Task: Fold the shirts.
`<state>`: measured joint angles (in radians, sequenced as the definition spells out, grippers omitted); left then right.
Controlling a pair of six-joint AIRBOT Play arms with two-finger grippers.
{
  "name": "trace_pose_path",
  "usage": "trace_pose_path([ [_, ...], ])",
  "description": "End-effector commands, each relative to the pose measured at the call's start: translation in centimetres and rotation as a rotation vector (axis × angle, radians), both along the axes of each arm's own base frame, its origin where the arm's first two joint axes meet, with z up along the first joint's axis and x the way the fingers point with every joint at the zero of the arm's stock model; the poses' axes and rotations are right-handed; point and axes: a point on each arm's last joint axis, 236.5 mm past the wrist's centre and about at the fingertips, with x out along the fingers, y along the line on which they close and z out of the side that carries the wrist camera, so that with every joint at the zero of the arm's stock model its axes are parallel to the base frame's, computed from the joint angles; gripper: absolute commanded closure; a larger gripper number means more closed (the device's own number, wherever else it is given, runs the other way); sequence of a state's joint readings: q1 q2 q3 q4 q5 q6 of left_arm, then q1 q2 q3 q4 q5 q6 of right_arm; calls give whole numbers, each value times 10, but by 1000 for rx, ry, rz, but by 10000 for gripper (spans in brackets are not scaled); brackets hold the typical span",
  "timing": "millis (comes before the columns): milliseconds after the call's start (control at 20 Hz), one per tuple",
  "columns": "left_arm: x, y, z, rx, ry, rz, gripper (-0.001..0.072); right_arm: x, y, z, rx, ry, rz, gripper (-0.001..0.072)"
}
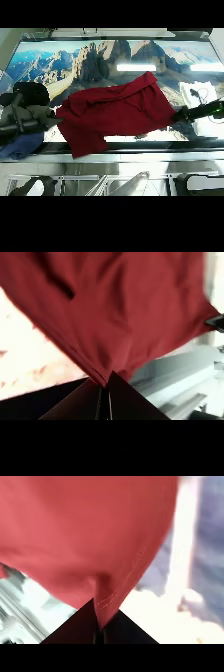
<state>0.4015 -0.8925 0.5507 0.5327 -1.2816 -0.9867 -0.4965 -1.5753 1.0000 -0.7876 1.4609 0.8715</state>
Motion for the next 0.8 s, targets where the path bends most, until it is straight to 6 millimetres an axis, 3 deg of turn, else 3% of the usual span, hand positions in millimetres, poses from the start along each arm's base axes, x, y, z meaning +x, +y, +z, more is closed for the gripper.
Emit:
trace_pose_path([
  [0,12,-19,102,-113,-186,-120,699,35,19,107,107,-284,-40,695],
  [100,14,-32,187,-213,-380,-188,699,41,34,218,147,-587,-44,695],
  [200,3,-43,272,-256,-598,-261,699,25,46,340,112,-952,-70,695],
  [300,-22,-54,354,-254,-833,-330,692,-8,49,441,-63,-1280,-153,695],
  [400,-52,-65,420,-192,-1044,-363,691,-53,54,520,-242,-1554,-277,695],
  [450,-66,-69,445,-127,-1136,-365,691,-77,58,549,-336,-1667,-335,696],
  [550,-87,-72,481,-12,-1270,-339,684,-113,63,580,-542,-1833,-405,696],
  [650,-88,-59,495,93,-1287,-248,682,-127,57,585,-683,-1861,-451,695],
  [750,-73,-37,491,156,-1237,-149,682,-117,53,574,-679,-1816,-429,695],
])
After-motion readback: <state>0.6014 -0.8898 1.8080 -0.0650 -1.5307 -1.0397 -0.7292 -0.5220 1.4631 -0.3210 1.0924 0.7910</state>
